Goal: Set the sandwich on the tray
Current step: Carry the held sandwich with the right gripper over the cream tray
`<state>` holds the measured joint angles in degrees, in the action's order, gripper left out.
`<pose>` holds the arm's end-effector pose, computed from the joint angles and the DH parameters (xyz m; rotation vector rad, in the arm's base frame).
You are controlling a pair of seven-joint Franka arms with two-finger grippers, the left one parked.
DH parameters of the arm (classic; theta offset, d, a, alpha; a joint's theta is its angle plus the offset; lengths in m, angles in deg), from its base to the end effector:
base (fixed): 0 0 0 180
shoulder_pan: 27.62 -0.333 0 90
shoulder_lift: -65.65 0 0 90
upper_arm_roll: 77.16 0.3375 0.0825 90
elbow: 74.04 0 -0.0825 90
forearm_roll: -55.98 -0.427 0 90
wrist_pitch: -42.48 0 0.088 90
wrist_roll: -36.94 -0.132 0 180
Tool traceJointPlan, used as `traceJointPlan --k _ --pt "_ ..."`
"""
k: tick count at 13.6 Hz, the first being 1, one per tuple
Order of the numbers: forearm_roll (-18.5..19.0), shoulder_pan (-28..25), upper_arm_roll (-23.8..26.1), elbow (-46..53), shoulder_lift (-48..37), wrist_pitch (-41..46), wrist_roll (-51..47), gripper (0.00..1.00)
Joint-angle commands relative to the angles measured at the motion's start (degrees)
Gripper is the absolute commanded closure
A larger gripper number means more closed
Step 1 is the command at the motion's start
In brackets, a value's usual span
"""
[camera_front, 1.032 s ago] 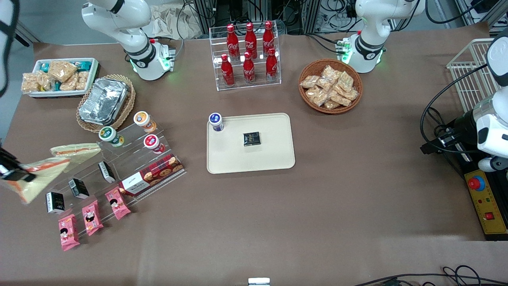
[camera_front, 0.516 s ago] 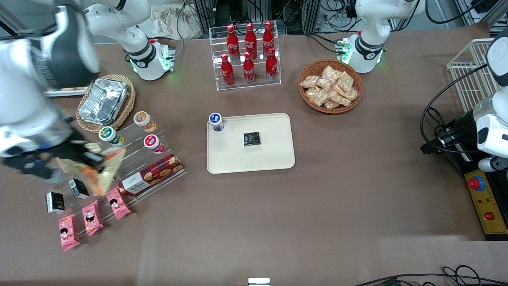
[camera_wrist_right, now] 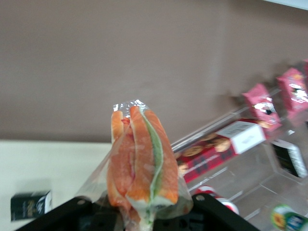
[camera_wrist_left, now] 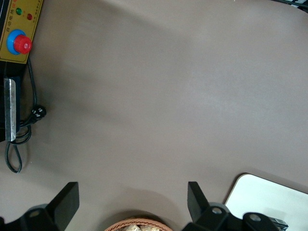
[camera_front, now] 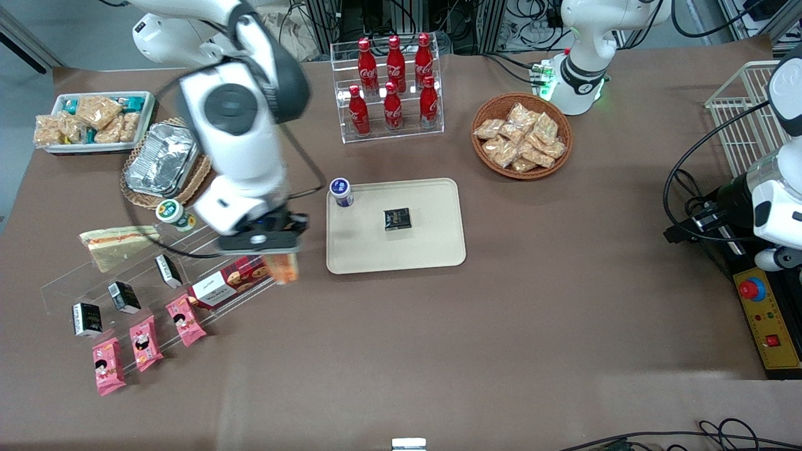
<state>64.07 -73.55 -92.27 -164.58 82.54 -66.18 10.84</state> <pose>0.5984 0.3613 0.4610 2.9585 0.2040 0.1890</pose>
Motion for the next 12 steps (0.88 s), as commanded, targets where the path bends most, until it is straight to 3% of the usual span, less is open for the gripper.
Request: traceJointPlan --k 1,5,8,12 --pt "1.58 -4.25 -0.88 0.27 4.45 -4.87 5.16 1.0" --pt "0.53 -5.75 -0.53 0.19 10.78 -14.27 20.43 1.0" --pt "-3.16 -4.79 1.84 0.18 14.65 -19.64 34.05 1.0" --pt "-16.58 -5.49 1.84 0.27 20.1 -24.84 57.25 1.0"
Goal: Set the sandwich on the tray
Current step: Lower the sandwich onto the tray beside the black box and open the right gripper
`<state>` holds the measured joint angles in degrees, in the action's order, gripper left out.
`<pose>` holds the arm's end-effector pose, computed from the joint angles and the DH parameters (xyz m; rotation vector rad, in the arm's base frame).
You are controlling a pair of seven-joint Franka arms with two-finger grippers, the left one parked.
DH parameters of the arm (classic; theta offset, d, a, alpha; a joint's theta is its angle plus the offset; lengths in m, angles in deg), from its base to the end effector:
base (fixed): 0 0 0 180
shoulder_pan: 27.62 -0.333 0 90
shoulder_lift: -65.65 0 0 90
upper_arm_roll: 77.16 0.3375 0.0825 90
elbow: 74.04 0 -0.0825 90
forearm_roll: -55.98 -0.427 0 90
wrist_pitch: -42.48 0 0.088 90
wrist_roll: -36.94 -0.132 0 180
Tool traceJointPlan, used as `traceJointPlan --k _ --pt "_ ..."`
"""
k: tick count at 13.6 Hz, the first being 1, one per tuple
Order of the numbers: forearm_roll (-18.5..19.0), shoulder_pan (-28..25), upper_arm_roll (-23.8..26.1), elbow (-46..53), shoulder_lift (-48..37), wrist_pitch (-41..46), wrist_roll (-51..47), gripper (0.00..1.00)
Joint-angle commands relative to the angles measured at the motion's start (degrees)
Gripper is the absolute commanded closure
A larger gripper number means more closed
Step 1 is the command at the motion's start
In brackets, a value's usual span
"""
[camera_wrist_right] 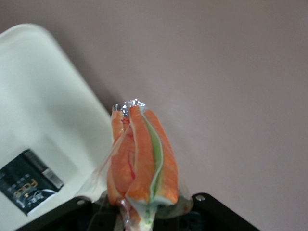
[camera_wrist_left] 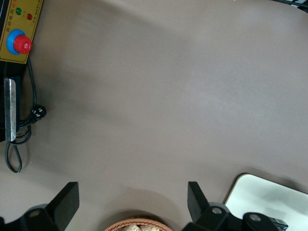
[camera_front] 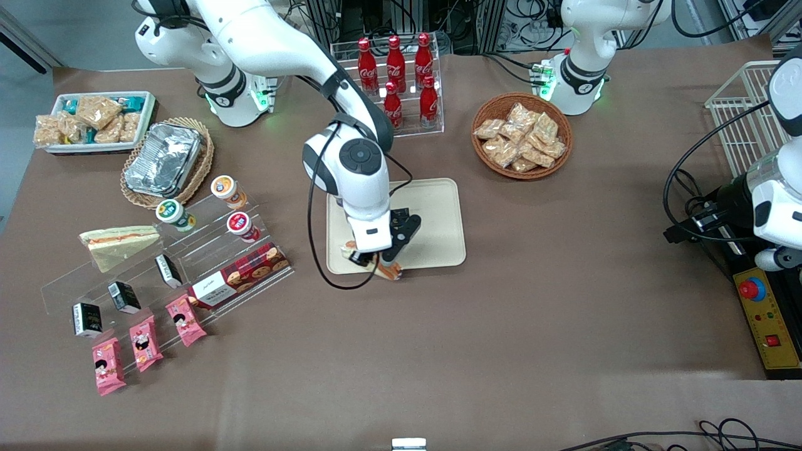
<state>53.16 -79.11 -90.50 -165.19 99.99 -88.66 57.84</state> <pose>0.5791 0.4852 0.2716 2.6539 1.5320 0.1948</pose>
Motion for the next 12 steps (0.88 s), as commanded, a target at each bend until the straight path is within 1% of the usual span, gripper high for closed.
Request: traceJointPlan --k 1,2,3,5,8,11,12 --pt "-9.36 -0.01 0.07 0.8 3.53 -3.15 15.53 1.0" --pt "-11.92 -0.19 0.16 0.8 4.06 -3.33 19.5 1.0" --pt "-13.6 -0.19 0.77 0.8 4.24 -3.24 22.32 1.0" --pt "-13.88 -0.1 2.44 0.53 4.77 -3.15 25.07 1.0" --pt "-13.8 -0.72 2.44 0.44 5.21 -3.07 27.79 1.0" --pt "-13.71 -0.81 2.44 0.44 6.0 -3.15 28.24 1.0" --pt "-13.62 -0.89 2.44 0.44 6.17 -3.24 28.24 0.01"
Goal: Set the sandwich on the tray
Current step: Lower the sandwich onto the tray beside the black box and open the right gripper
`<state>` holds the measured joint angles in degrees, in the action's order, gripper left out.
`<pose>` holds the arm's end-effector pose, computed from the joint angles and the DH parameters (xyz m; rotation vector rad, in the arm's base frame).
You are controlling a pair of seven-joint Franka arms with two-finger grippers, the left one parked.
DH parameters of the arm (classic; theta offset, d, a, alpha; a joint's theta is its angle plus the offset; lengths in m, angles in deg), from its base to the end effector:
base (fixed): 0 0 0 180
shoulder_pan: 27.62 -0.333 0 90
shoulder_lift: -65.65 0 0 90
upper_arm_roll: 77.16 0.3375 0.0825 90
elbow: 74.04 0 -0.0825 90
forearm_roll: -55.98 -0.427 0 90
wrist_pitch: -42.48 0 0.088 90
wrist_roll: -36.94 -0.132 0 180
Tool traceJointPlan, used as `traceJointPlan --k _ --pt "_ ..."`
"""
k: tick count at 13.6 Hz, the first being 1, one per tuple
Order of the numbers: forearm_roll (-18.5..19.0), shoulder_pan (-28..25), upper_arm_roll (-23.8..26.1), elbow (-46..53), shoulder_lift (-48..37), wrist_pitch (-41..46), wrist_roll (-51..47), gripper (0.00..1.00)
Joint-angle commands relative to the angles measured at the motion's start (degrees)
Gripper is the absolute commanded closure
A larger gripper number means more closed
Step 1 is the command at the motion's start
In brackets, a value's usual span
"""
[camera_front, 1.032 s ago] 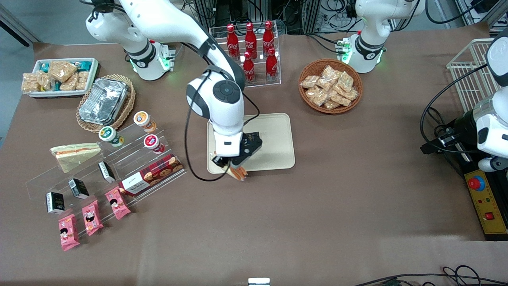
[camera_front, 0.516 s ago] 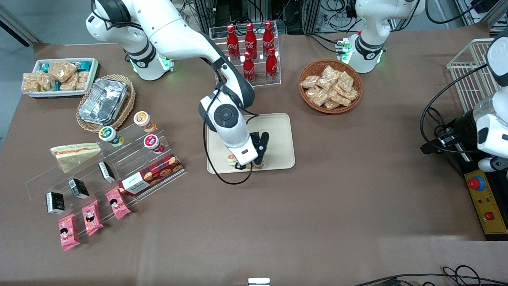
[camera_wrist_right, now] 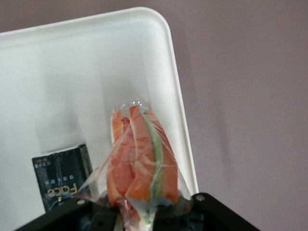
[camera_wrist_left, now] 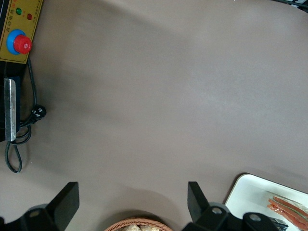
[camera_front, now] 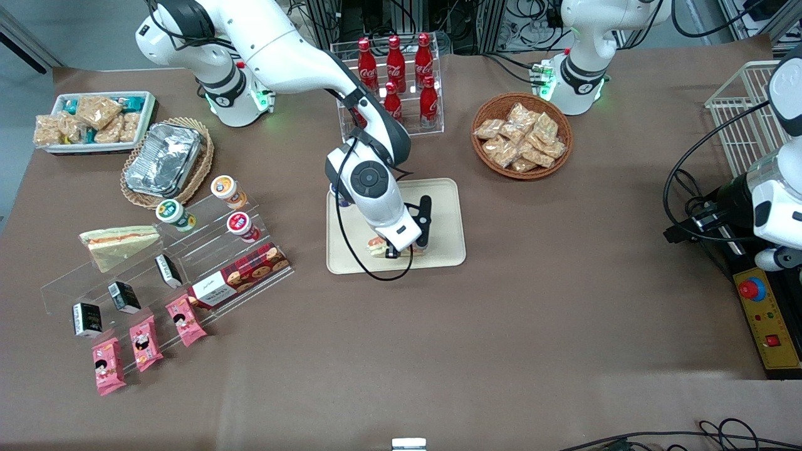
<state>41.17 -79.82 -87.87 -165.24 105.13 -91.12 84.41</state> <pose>0.5465 0.5171 0.2051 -2.3205 -2.0064 -0.1097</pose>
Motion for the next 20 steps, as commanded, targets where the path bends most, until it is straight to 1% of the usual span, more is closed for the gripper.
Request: traceJointPlan --k 1,11,13,16,20 --pt "-1.62 -0.18 -0.18 0.49 1.12 -0.87 1.58 0.01" --pt "-1.62 -0.27 -0.18 0.58 -0.1 -0.78 0.97 0.01" --pt "-1.71 -1.14 -0.27 0.58 -2.11 0.79 0.7 0.01" --pt "-1.71 -0.54 -0.71 0.58 -4.75 2.74 0.0 0.01" --pt "-1.89 1.22 -2.38 0.67 -9.85 7.92 -0.27 0.01"
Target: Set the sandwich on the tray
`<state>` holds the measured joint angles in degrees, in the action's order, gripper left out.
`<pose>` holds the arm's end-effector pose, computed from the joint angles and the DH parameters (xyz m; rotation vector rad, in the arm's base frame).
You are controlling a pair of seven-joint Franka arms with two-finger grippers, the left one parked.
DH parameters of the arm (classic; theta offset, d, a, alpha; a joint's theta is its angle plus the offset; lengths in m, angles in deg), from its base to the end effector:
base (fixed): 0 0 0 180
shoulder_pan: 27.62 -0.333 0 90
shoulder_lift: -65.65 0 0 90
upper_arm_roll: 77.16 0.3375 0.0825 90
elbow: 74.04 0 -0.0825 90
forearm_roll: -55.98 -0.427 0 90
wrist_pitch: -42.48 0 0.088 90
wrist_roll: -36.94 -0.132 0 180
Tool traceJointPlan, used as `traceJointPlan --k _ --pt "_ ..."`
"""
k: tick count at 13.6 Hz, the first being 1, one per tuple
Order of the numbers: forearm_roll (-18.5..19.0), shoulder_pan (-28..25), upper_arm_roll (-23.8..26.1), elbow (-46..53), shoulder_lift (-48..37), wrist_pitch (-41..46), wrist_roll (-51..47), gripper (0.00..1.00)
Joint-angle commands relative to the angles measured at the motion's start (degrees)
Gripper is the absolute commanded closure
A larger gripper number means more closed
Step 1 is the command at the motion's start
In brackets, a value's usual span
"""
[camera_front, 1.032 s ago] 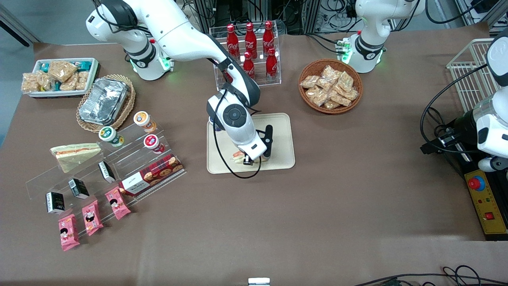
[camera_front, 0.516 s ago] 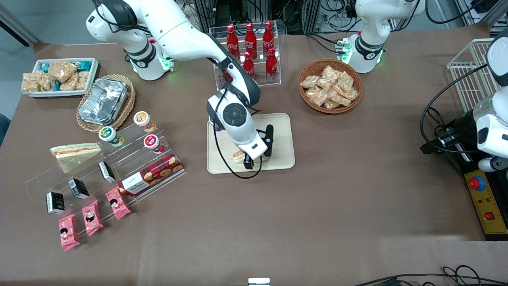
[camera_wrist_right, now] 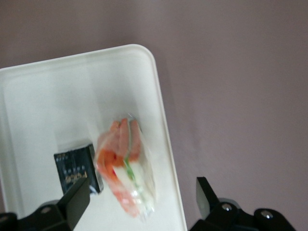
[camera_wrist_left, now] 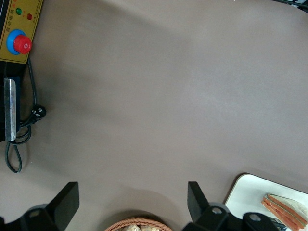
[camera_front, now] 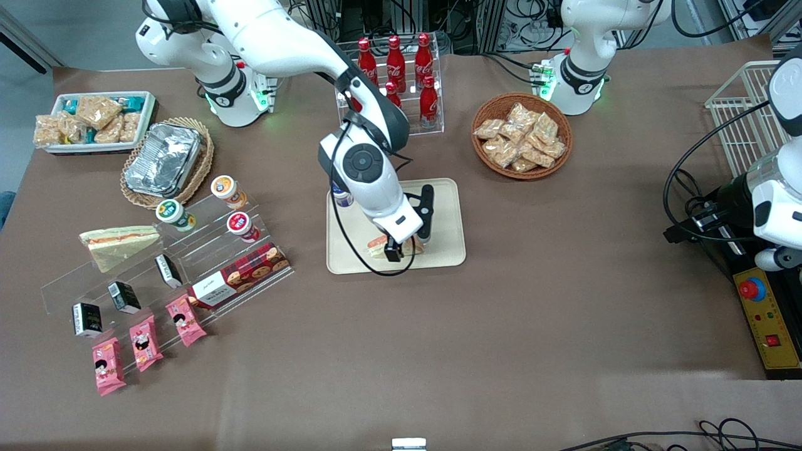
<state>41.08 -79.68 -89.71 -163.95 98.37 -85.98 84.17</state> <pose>0.5627 0.5082 0.2976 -2.3259 -1.9680 -0.1909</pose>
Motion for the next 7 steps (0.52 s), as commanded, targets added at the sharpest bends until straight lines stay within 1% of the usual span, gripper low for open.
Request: traceJointPlan --k 1,3,7 --pt "-1.8 2.04 -0.63 -0.62 -3.8 2.96 -0.38 0.01" --pt "-1.53 5.37 -0.72 -0.71 -4.85 5.05 0.14 0.01" --pt "-1.36 13.62 -0.81 -0.71 -9.68 14.01 0.06 0.01"
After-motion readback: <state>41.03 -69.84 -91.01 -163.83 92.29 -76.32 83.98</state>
